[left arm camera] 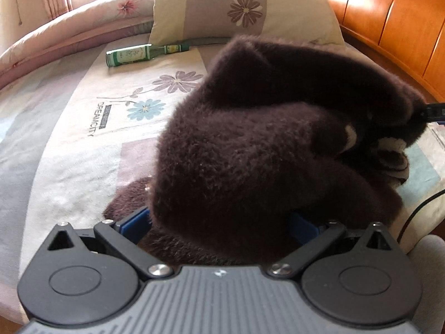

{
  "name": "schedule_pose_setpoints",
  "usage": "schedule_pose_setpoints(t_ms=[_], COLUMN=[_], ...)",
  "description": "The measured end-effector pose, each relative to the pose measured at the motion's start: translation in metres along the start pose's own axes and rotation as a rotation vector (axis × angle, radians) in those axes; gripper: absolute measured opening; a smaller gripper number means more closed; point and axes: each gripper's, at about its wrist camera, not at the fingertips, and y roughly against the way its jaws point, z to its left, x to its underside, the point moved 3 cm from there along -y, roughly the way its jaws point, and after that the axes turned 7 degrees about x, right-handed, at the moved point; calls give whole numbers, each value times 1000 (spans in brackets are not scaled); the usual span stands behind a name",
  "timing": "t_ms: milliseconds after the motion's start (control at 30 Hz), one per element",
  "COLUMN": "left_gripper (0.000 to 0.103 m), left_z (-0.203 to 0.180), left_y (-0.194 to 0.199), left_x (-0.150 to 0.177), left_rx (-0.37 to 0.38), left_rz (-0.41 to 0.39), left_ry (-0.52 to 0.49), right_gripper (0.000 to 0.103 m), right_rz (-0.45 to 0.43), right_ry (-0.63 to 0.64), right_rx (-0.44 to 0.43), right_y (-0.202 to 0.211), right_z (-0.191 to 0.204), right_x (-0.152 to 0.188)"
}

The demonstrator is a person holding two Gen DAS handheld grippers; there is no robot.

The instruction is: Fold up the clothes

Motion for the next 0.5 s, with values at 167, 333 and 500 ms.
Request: schedule_pose_setpoints(t_ms=[167,333,500], left_gripper=[102,102,102], left_z=[12,23,17], left_y=[-9,-2,25], left_x=[5,4,-8], left_rx=[56,112,106], left_rz=[-4,30,-27], left_ry=[73,86,46], right_gripper=[103,103,103], right_rz=[-15,-25,-49], right_ry=[17,76,176], right_rx=[-53,-145,-173], right_y=[7,6,3], right_z=[3,18,42], right_x=[-1,-5,-11])
